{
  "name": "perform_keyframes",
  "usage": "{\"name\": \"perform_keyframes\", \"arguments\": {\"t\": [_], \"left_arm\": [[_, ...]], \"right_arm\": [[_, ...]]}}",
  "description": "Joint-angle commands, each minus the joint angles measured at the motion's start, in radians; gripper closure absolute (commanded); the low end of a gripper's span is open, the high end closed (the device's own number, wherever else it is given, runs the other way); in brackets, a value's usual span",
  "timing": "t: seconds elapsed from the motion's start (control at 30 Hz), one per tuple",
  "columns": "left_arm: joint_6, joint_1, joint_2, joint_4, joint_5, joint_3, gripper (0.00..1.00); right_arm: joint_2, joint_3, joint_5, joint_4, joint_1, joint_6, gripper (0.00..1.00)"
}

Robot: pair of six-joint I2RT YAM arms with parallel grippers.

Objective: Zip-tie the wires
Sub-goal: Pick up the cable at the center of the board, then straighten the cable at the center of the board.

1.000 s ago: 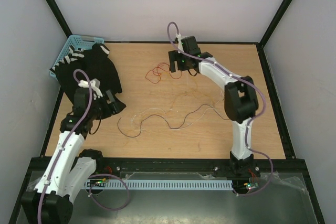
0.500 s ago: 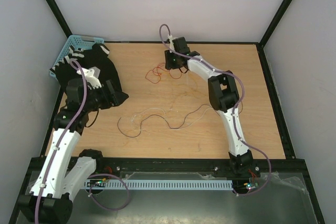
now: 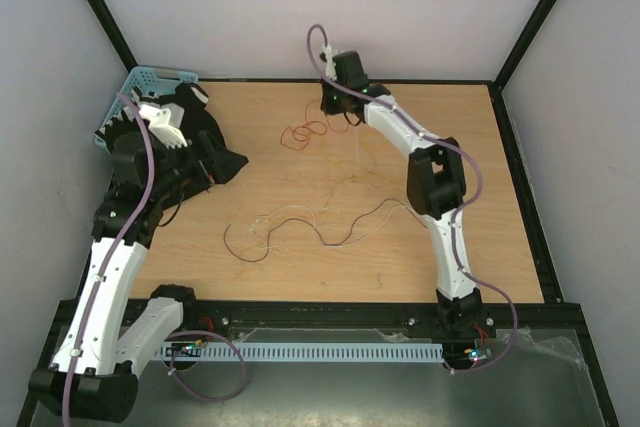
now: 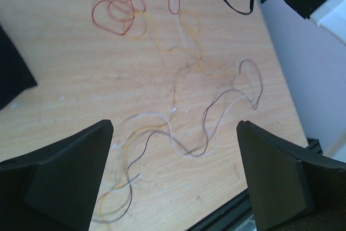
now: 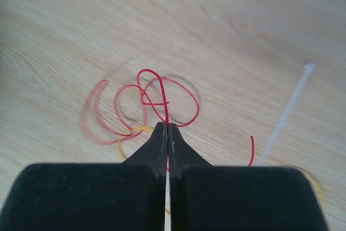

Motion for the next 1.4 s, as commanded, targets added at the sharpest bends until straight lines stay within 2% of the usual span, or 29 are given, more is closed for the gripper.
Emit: {"name": "perform_keyframes", "arguments": {"t": [0.0,0.27,0.53,0.7,1.03,1.2,1.37], "left_arm": [[-0.049,0.003,0.045,0.172,0.063,0.067,0.01],[-0.052,0.001,0.175,0.273,0.131,0.219,0.01],[-0.066,-0.03,0.223,0.337,0.165,0.237,0.01],[-0.056,-0.081,0.227,0.347,0.168,0.186,0.01],[-0.08,-0.19,0.166,0.375,0.207,0.032,0.01],[-0.109,-0.243,0.132,0.383,0.148,-0.066,0.01],[-0.12,-0.31,0.141,0.417,0.113,-0.086,0.01]], "right_arm": [[-0.254,0.101,0.059,-0.002,0.005,-0.043,1.0],[-0.469,0.156,0.069,-0.002,0.005,-0.049,1.0],[-0.629,0.151,0.066,0.002,0.006,-0.036,1.0],[-0.729,0.125,0.028,0.001,0.005,-0.013,1.0],[-0.997,-0.047,-0.017,0.004,0.005,0.043,1.0],[-1.077,-0.093,-0.071,0.009,0.006,0.08,1.0],[-1.125,-0.12,-0.097,0.01,0.005,0.095,1.0]]}}
